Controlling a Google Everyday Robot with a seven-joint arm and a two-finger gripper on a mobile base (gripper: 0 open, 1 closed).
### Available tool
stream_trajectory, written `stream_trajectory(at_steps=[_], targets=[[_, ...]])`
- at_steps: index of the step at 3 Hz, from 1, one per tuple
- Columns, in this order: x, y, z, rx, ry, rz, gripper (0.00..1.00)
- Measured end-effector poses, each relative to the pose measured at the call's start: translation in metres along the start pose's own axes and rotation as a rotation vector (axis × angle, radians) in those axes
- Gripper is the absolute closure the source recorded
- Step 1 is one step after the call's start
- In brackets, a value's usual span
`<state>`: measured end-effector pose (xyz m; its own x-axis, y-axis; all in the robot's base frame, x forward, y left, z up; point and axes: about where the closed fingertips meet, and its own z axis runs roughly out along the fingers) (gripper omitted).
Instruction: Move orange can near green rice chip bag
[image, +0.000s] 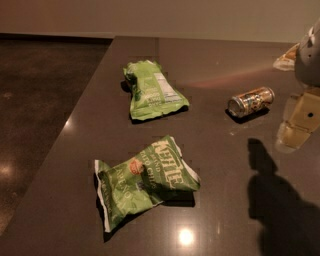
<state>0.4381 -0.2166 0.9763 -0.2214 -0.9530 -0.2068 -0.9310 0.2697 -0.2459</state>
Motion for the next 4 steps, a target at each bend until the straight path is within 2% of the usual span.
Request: stream_trajectory(at_steps=[1, 3, 4], targets=[[0.000, 0.000, 0.000, 0.000, 0.000, 0.000, 0.00], [-0.015, -0.053, 0.058, -0.020, -0.039, -0.164, 0.00], [-0.013, -0.083, 0.082, -0.034, -0.049, -0.234, 0.00]])
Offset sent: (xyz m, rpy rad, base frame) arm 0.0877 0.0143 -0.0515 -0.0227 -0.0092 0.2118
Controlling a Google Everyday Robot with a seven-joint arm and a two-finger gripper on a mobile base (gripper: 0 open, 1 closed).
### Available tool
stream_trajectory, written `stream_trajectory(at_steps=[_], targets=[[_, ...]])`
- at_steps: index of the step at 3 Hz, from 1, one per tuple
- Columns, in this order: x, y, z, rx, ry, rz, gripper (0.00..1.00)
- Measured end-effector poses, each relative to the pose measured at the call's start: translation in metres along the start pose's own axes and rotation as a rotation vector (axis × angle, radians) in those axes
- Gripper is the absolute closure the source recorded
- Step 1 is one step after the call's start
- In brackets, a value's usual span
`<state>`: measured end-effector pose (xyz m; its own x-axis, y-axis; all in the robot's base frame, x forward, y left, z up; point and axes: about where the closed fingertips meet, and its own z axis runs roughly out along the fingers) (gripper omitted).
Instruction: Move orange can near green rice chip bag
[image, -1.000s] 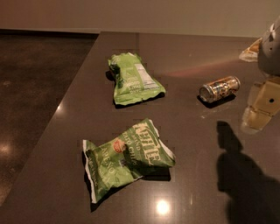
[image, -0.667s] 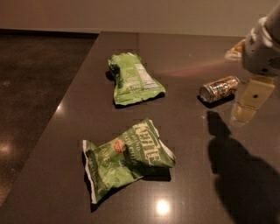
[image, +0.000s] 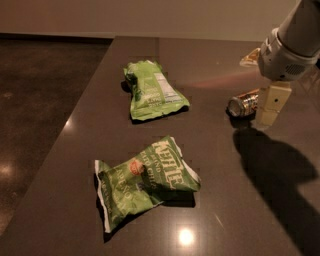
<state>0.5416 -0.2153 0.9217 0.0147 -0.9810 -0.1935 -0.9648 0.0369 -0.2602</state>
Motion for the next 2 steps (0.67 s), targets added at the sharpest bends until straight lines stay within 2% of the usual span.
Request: stream_trajectory(at_steps=[1, 2], targets=[[0.016, -0.021, 0.015, -0.019, 0.013, -0.056, 0.00], [0.032, -0.033, 0.031, -0.055, 0.054, -0.106, 0.00]])
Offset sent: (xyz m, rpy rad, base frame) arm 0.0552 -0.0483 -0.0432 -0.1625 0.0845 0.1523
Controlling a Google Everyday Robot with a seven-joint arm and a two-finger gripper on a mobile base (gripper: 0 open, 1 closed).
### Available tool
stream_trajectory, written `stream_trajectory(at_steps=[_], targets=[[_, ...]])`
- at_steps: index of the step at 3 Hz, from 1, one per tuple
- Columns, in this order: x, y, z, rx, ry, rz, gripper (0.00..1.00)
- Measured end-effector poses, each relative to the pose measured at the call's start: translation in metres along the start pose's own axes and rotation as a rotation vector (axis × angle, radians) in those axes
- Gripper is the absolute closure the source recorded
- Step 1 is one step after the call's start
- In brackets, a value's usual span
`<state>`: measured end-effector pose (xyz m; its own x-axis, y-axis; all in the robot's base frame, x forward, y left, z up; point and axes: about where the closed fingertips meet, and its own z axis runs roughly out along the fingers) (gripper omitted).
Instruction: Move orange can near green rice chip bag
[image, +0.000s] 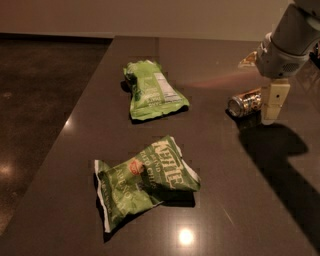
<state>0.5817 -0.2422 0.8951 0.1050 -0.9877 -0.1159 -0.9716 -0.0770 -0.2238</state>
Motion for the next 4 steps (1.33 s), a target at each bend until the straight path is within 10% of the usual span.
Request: stream_trajectory(at_steps=[1, 4], targets=[[0.009, -0.007, 0.015, -0.028, 0.025, -0.035, 0.00], [0.003, -0.016, 0.032, -0.057, 0.010, -0.026, 0.65]])
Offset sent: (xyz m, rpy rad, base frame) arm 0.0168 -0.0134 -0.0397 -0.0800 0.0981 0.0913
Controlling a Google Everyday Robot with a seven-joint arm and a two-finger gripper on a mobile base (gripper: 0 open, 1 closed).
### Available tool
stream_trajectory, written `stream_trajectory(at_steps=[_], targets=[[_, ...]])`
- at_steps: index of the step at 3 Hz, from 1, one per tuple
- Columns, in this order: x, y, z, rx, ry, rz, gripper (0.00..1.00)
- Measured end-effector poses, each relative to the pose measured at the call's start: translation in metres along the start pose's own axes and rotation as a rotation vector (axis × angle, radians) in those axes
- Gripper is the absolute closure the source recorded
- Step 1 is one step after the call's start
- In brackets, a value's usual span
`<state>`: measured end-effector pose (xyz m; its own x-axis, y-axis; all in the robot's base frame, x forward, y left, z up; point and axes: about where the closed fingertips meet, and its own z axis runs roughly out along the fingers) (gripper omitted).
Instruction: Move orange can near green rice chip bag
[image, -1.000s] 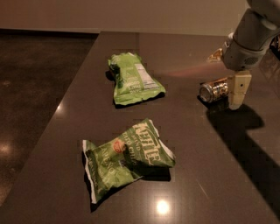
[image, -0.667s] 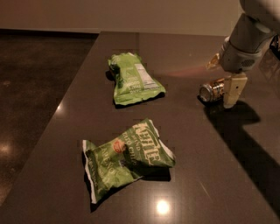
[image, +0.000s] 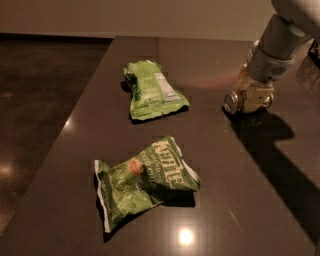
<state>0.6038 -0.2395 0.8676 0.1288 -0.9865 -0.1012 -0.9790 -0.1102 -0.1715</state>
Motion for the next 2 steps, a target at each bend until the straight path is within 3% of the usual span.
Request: stream_trajectory(at_steps=[1, 2], targets=[[-0.023, -0.007, -0.006, 0.006, -0.010, 0.022, 0.87], [-0.055, -0.016, -0.008, 0.015, -0.011, 0.016, 1.00]])
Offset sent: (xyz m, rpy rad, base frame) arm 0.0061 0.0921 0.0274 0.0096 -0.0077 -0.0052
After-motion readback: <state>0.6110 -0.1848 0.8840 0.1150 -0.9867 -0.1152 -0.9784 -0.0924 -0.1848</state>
